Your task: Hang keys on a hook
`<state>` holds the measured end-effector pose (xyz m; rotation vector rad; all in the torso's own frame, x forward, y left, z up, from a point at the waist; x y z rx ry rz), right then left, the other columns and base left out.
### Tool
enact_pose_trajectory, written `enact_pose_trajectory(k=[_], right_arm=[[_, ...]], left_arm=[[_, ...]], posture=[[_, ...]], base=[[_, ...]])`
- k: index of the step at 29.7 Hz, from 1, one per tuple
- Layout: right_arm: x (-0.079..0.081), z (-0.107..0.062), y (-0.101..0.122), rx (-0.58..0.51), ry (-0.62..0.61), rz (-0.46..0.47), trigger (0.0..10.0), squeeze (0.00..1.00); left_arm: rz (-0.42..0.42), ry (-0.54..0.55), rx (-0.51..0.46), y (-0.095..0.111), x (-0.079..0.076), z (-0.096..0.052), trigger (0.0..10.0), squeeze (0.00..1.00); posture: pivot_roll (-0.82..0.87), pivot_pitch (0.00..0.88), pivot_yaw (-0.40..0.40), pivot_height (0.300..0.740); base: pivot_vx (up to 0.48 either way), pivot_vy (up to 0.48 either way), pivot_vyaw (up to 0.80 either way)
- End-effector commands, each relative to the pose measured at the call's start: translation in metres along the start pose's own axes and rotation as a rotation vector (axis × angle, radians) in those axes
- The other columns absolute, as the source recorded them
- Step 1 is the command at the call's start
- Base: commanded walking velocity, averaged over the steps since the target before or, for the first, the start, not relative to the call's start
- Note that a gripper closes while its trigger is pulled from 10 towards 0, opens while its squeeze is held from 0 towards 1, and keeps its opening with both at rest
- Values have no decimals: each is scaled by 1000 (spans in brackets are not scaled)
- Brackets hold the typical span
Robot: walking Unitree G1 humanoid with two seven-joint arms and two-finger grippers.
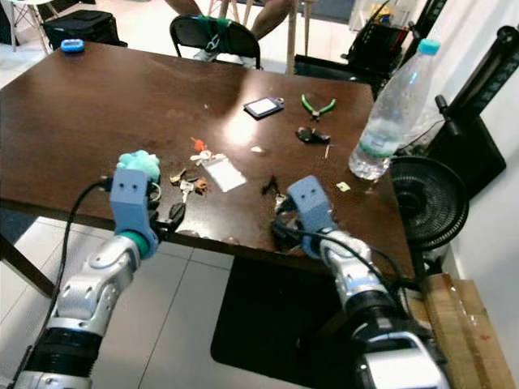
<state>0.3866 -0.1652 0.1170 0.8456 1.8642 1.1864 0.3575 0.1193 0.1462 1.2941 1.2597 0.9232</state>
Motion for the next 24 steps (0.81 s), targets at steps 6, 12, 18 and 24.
enact_pose_trajectory(k=[6,12,18,24], right_arm=[[-6,1,-6,21,-54,9,10000,0],[-16,3,2,19,-128,13,10000,0],[-29,2,19,-75,-219,46,10000,0],[-29,-2,51,-309,-260,143,10000,0]], left_arm=[[-15,13,18,-3,0,0,10000,0],[-23,19,22,-2,0,-1,10000,0],[58,50,-34,6,1,1,10000,0],[148,61,-175,34,1,-2,10000,0]], posture=[[-72,124,9,740],[-76,133,9,740],[-86,125,11,740],[-89,114,22,740]], base=[[0,0,0],[0,0,0],[0,0,0],[0,0,0]])
Point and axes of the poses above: a point about 5 cm out from each wrist's last joint towards the gripper, its own z axis pointing out of the wrist towards the gripper, its own y axis along the axis of the wrist's last joint, x = y × z, the point moved 2 cm from there along z, pointing out of the wrist towards the gripper, and after that the axes turned 3 degrees about -z, right-handed, at the moved point
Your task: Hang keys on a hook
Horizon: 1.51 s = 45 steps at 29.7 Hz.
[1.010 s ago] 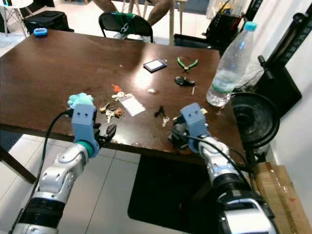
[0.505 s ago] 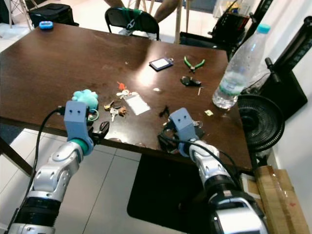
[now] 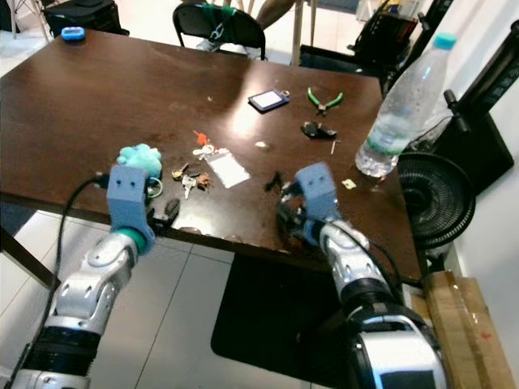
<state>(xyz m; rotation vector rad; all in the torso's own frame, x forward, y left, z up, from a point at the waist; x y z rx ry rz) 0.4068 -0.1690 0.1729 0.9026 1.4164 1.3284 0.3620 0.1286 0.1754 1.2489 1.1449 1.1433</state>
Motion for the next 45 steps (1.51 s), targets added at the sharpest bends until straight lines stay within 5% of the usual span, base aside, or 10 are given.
enact_pose_trajectory(k=[1,4,6,13,27,45], right_arm=[[4,-4,13,-117,-16,61,10000,0],[15,-10,24,-199,2,83,10000,0],[36,-26,32,-273,29,77,10000,0],[56,-33,28,-285,52,63,10000,0],[63,-30,27,-272,47,99,10000,0],[59,-35,27,-244,16,87,10000,0]], left_arm=[[40,-23,-95,20,-4,-4,10000,0],[58,-46,-141,32,-3,-13,10000,0],[86,-59,-169,38,0,-30,10000,0],[50,-47,-150,30,0,-43,10000,0],[103,66,-186,31,14,-42,10000,0],[104,74,-169,30,16,-43,10000,0]], posture=[[-90,103,30,740],[-94,84,40,740],[-101,42,52,740],[-96,14,56,740],[-73,5,53,740],[-83,6,59,740]], base=[[0,0,0],[0,0,0],[0,0,0],[0,0,0],[181,0,0],[294,0,-444]])
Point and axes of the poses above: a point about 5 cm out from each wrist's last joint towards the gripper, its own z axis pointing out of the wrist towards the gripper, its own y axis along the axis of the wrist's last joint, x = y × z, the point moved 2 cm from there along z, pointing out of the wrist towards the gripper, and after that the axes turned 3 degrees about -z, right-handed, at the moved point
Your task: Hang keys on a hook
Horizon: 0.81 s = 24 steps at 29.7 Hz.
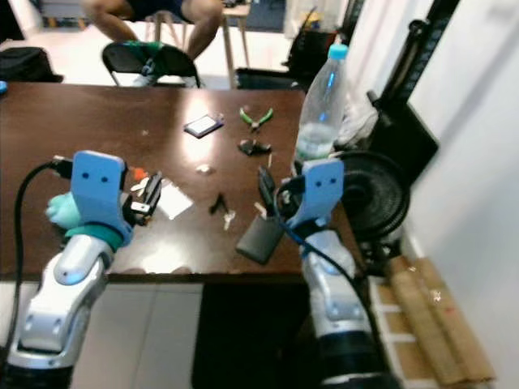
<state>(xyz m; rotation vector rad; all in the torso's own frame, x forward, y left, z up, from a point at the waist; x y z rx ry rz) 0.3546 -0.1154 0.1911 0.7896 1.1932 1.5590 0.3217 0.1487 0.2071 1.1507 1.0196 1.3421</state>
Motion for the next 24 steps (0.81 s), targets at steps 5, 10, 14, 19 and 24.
enact_pose_trajectory(k=[5,10,14,19,24], right_arm=[[-2,-2,-3,25,-5,-11,10000,0],[-1,-2,-3,27,-2,-13,10000,0],[-1,-2,-3,31,4,-22,10000,0],[0,-3,-3,33,13,-38,10000,0],[2,-4,-6,42,26,-53,10000,0]], left_arm=[[5,4,6,-1,-1,-2,10000,0],[15,-7,26,-4,-3,-3,10000,0],[32,-26,36,-7,-7,-4,10000,0],[50,-40,53,-10,-9,-5,10000,0],[61,-116,226,-44,-20,-8,10000,0]], posture=[[-80,7,59,740],[-80,8,60,740],[-82,10,63,740],[-82,12,64,740],[-86,18,61,740]], base=[[297,0,0],[61,0,0],[0,0,0],[0,0,0],[0,0,0]])
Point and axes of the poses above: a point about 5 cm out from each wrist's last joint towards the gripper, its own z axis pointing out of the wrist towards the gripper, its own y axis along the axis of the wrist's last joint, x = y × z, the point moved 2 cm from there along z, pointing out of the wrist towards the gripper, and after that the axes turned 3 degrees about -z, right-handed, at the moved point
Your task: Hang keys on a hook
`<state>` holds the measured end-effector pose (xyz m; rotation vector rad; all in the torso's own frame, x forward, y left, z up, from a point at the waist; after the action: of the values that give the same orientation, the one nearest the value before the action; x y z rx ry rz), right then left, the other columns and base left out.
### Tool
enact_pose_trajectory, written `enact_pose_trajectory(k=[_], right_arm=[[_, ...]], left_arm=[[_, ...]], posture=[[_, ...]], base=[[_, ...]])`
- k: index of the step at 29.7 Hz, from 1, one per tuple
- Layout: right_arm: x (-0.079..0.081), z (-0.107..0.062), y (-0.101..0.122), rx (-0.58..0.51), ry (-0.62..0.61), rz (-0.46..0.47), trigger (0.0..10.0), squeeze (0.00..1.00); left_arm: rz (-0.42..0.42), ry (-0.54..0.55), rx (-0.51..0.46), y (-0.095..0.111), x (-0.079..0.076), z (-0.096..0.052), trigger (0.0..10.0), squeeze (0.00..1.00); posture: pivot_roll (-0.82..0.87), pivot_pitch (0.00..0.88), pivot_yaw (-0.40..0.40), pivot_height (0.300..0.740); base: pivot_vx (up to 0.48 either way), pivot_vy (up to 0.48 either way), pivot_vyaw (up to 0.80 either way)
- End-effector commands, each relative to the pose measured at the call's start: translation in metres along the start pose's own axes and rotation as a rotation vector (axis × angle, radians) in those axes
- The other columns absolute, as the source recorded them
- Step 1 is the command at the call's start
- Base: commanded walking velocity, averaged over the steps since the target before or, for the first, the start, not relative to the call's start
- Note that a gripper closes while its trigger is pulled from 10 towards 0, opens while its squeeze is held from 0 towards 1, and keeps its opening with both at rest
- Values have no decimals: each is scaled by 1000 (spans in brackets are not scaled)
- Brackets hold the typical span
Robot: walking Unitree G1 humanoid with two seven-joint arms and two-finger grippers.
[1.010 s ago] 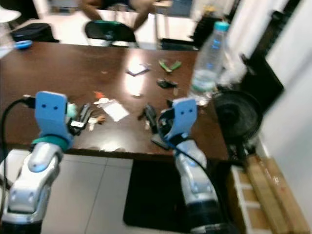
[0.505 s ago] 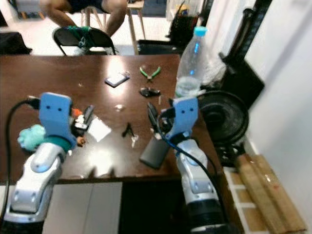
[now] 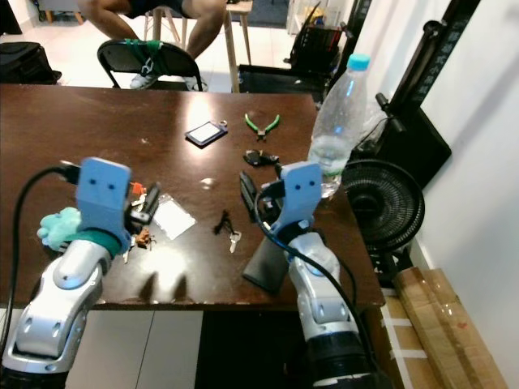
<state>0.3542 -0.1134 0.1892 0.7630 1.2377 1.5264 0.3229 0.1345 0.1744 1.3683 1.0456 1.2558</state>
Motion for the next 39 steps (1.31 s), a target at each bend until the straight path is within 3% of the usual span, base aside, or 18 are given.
enact_pose_trajectory(k=[1,2,4,6,7,8,13,14,17,19,22,25,30,33,39], right_arm=[[0,-3,-5,18,5,-13,10000,0],[-1,-3,-12,49,16,-24,10000,0],[-1,-3,-12,49,16,-24,10000,0],[8,-8,-51,237,155,-106,10000,0],[8,-8,-51,237,155,-106,10000,0],[12,-11,-66,310,208,-124,10000,0],[15,-11,-74,351,235,-120,10000,0],[14,-6,-71,343,215,-67,10000,0],[14,-6,-71,343,215,-67,10000,0],[10,-3,-67,335,203,59,10000,0],[9,-5,-69,352,226,76,10000,0],[16,-17,-83,430,369,-91,10000,0],[24,-10,-84,429,419,-48,10000,0],[40,2,-82,426,447,-3,10000,0],[54,12,-81,429,457,4,10000,0]], left_arm=[[-3,-21,61,-13,-4,-1,10000,0],[-54,-41,148,-31,-11,1,10000,0],[-54,-41,148,-31,-11,1,10000,0],[-155,0,282,-60,-16,12,10000,0],[-155,0,282,-60,-16,12,10000,0],[-172,24,318,-67,-17,15,10000,0],[-173,40,336,-70,-16,18,10000,0],[-166,41,340,-72,-16,18,10000,0],[-166,41,340,-72,-16,18,10000,0],[-148,29,353,-75,-16,17,10000,0],[-145,26,359,-76,-15,17,10000,0],[-160,59,365,-75,-4,19,10000,0],[-171,83,350,-72,1,22,10000,0],[-182,111,326,-64,8,25,10000,0],[-187,133,306,-58,14,24,10000,0]], posture=[[-86,18,61,740],[-87,20,61,740],[-87,20,61,740],[-92,26,58,740],[-92,26,58,740],[-90,32,54,740],[-85,36,51,740],[-85,36,51,740],[-85,36,51,740],[-91,44,56,740],[-91,44,56,740],[-97,50,57,740],[-83,53,46,740],[-66,58,32,740],[-44,64,12,740]], base=[[0,0,0],[0,0,0],[0,0,0],[0,0,0],[0,0,0],[0,0,0],[0,0,0],[0,0,0],[0,0,0],[0,0,0],[0,0,0],[0,0,0],[0,0,0],[0,0,0],[0,0,0]])
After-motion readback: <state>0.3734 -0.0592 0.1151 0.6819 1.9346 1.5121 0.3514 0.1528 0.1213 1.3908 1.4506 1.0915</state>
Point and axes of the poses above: a point about 5 cm out from each wrist's last joint towards the gripper, its own z axis pointing out of the wrist towards the gripper, its own y axis along the axis of the wrist's last joint, x = y × z, the point moved 2 cm from there along z, pointing out of the wrist towards the gripper, and after that the axes turned 3 degrees about -z, right-handed, at the moved point
